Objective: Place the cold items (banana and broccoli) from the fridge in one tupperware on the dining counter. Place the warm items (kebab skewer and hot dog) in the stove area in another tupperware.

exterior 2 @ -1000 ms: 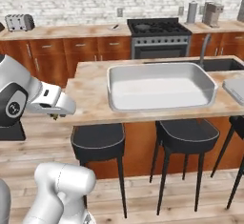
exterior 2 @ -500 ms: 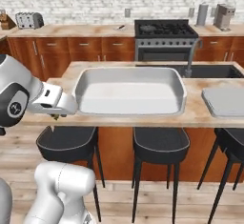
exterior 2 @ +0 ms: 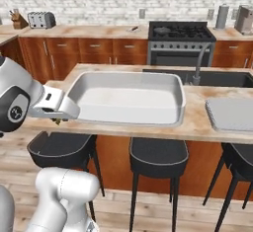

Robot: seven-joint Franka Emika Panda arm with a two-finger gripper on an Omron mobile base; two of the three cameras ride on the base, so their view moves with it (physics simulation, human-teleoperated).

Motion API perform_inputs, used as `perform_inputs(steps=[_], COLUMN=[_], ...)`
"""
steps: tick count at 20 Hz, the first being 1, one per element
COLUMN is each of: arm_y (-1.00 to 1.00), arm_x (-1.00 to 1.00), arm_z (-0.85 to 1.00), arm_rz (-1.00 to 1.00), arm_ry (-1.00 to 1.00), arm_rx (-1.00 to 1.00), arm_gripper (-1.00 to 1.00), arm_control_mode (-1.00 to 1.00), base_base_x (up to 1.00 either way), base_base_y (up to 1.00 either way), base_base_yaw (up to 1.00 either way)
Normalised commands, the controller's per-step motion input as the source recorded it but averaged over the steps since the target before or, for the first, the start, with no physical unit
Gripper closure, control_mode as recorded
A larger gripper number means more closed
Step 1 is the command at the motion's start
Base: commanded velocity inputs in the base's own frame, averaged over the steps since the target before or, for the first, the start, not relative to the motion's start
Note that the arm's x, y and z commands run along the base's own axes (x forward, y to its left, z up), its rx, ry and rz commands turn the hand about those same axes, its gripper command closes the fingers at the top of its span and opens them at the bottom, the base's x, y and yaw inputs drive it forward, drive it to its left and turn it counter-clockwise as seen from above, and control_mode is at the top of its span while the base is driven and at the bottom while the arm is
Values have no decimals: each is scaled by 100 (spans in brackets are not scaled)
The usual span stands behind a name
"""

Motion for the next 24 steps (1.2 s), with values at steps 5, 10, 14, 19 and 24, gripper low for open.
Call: perform_inputs(steps=[5, 10, 14, 19, 24], arm_y=[0, -12, -19, -14, -13], arm_x=[0, 43, 87, 85, 85], arm_z=[0, 32, 45, -8, -41], arm_rz=[0, 0, 0, 0, 9], arm_ry=[0, -4, 2, 5, 8], arm_rx=[0, 5, 8, 3, 0], arm_gripper=[100, 100, 100, 100, 100], arm_control_mode=[100, -100, -100, -100, -100], base_base_x=[46, 21, 0, 0, 0], base_base_y=[-18, -5, 0, 0, 0], base_base_yaw=[0, 0, 0, 0, 0])
